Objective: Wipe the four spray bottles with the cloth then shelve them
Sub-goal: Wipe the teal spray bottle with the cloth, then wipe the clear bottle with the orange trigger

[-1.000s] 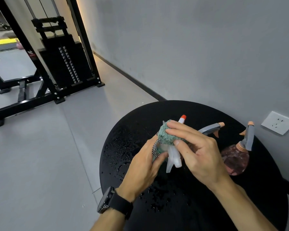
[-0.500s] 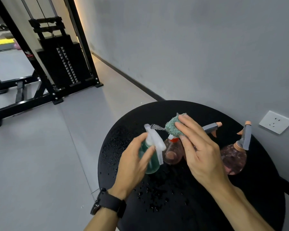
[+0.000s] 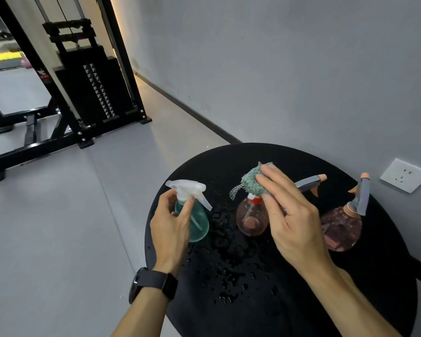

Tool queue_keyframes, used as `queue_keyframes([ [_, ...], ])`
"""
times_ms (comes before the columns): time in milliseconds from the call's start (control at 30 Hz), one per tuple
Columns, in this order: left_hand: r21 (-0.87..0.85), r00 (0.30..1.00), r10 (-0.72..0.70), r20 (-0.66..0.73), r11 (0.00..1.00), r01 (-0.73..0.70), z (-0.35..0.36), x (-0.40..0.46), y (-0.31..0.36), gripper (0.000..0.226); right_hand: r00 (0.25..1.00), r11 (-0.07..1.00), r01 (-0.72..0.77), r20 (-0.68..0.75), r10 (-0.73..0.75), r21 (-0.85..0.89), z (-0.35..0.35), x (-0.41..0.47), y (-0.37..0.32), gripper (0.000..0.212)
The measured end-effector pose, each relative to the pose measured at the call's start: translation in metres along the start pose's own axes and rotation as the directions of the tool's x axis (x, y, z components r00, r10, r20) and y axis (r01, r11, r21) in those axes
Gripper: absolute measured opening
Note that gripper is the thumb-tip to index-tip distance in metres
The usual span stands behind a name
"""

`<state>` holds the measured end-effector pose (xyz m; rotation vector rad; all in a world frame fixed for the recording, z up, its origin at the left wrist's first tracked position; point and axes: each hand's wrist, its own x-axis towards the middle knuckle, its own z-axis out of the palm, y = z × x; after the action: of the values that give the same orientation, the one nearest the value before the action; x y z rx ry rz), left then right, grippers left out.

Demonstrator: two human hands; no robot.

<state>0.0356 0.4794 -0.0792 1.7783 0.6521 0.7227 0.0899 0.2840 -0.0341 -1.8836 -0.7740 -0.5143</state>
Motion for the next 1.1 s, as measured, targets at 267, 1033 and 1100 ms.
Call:
queue_keyframes([
  [267, 0.018, 0.999, -0.046, 0.0, 0.999, 0.046, 0.005, 0.003, -0.012, 0.028, 1.0, 1.0, -0.009, -0.001, 0.009, 0.0, 0.001, -0.002, 0.002, 0.036],
  [1033, 0.015, 0.992, -0.107, -0.067, 0.994, 0.108, 0.008, 0.005, -0.019, 0.025, 0.999, 0.999, -0.045, 0.018, 0.045, -0.006, 0.0, -0.003, 0.004, 0.036],
  [1100, 0.021, 0.992, -0.114, -0.062, 0.993, 0.116, 0.007, 0.005, -0.02, 0.028, 0.999, 0.999, -0.051, 0.016, 0.051, -0.009, -0.002, -0.002, 0.005, 0.037],
])
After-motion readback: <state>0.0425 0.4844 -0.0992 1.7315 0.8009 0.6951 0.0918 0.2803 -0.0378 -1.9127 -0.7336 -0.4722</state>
